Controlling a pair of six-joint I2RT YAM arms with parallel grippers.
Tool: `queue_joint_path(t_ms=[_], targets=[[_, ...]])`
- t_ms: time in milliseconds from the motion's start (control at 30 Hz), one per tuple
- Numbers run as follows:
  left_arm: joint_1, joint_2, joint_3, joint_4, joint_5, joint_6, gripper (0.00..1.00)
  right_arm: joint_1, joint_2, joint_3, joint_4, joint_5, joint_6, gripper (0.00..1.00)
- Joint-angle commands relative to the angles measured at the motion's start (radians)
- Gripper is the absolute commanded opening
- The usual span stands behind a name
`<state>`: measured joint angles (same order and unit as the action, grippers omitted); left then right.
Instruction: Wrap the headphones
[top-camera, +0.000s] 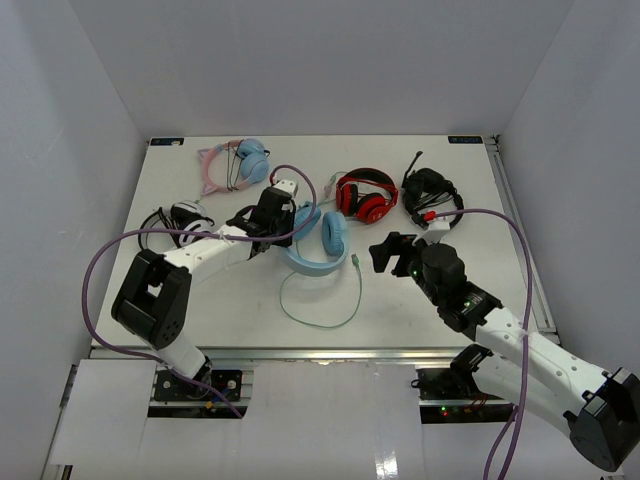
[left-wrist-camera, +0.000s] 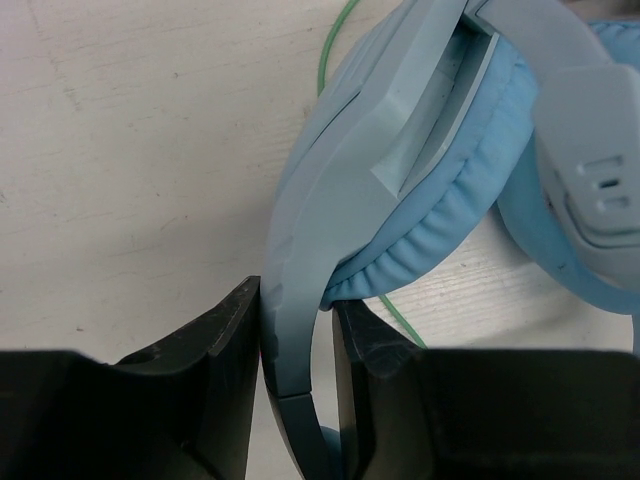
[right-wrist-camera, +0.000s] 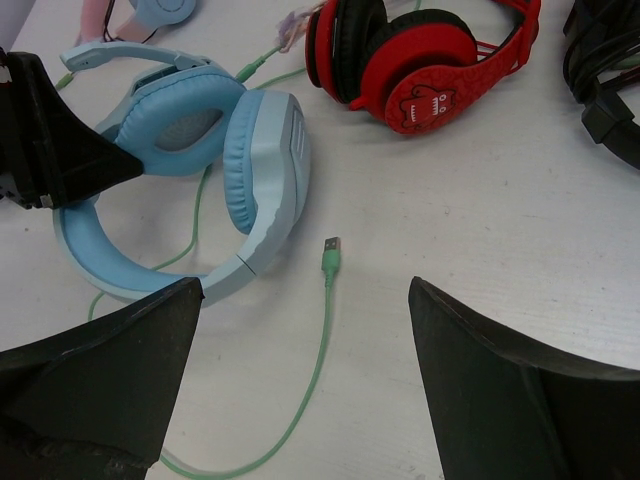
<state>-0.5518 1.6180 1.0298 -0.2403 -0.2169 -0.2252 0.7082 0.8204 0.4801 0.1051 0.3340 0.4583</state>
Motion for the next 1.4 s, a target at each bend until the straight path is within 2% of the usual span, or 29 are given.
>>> queue_joint_path(t_ms=[0,167,300,467,633,733,900,1033,1133,1233,1367], targets=[[0.000,-0.017,0.028,0.028,0.041,0.054,0.39,0.004,-0.020,-0.006,0.025,0.018,-0.013,0.91],[0.001,-0.022,-0.017,0.056,-0.011,0.052,0.44,0.004,-0.031,-0.008,0.024,0.008,-0.012,0.90],[0.001,-0.023,-0.015,0.063,-0.047,0.024,0.56,0.005,-0.048,-0.011,0.024,0.014,-0.013,0.90],[0.001,-0.001,-0.007,0.041,-0.116,0.007,0.58,0.004,-0.061,-0.017,0.022,0.022,-0.012,0.90],[0.001,-0.028,-0.001,-0.008,-0.321,-0.113,0.69,0.005,-0.067,-0.018,0.022,0.023,-0.013,0.90],[0.001,-0.074,0.040,-0.074,-0.366,-0.178,0.71,0.004,-0.065,-0.017,0.022,0.019,-0.011,0.90],[0.001,-0.152,0.145,-0.230,-0.315,-0.272,0.75,0.004,-0.064,-0.017,0.021,0.021,-0.012,0.91],[0.001,-0.226,0.157,-0.305,-0.298,-0.378,0.81,0.004,-0.069,-0.017,0.019,0.022,-0.012,0.90],[-0.001,-0.264,0.153,-0.389,-0.244,-0.506,0.79,0.004,-0.072,-0.015,0.019,0.017,-0.012,0.90],[-0.010,-0.290,0.118,-0.399,-0.163,-0.600,0.75,0.004,-0.076,-0.015,0.018,0.012,-0.010,0.90],[-0.049,-0.288,0.111,-0.451,-0.205,-0.735,0.70,0.004,-0.080,-0.015,0.012,0.021,-0.010,0.90]])
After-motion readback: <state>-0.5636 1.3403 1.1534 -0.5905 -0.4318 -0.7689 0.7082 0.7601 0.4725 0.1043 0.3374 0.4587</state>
